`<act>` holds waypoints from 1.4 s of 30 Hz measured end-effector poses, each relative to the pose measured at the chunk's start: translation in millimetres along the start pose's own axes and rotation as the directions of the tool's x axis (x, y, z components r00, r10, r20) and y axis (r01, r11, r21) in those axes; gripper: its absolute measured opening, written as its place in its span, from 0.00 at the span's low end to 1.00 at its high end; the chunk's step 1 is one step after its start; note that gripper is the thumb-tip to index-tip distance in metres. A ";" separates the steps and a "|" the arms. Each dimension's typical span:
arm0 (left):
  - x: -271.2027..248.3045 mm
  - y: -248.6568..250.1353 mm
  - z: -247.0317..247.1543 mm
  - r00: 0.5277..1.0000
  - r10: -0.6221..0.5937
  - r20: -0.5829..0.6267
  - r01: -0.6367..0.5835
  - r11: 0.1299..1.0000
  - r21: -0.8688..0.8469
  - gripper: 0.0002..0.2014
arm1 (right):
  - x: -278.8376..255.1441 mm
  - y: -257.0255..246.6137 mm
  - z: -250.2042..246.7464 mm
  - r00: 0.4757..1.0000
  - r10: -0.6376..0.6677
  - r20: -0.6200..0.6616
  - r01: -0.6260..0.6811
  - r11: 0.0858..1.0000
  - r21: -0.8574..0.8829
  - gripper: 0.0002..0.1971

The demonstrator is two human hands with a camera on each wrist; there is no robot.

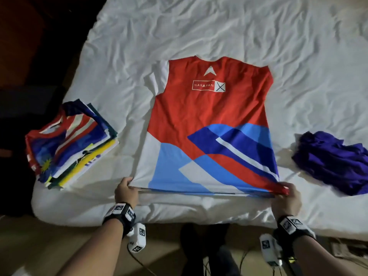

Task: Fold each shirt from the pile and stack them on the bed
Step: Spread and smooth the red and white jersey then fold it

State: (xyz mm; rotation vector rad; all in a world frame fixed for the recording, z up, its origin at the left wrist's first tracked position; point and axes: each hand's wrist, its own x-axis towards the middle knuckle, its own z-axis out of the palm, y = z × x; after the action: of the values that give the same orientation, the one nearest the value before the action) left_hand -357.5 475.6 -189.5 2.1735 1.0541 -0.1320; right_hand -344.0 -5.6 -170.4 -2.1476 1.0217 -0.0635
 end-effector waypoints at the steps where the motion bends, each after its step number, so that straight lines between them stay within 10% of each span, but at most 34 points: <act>1: -0.6 -0.6 2.4 1.000 0.000 -0.009 0.000 1.000 0.003 0.20 | -2.1 -3.8 2.8 1.000 0.003 0.009 -0.003 1.000 0.014 0.24; 8: -0.4 -8.0 4.7 0.999 0.013 -0.040 -0.014 1.000 -0.019 0.19 | 0.7 -15.4 12.3 0.997 -0.015 0.081 0.015 1.000 -0.008 0.07; 22: 4.3 -17.6 -3.7 0.990 -0.136 -0.027 0.133 0.986 -0.098 0.13 | -13.5 12.5 -46.6 0.982 -0.123 0.143 0.147 0.974 -0.174 0.06; 30: 4.6 -2.1 -5.9 0.933 -0.301 0.197 0.349 0.894 -0.283 0.15 | -11.8 15.8 -27.2 0.949 0.222 0.226 -0.260 0.953 0.157 0.27; 42: -2.6 -13.1 -2.6 0.937 -0.347 0.039 0.334 0.856 -0.395 0.07 | -3.5 29.0 1.3 0.896 0.428 0.119 -0.441 0.823 0.359 0.08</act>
State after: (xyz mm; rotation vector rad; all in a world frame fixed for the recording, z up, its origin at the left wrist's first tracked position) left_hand -369.2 481.0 -193.8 1.6172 1.3515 -0.0366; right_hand -364.8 -14.1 -189.1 -1.5240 1.3382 -0.0041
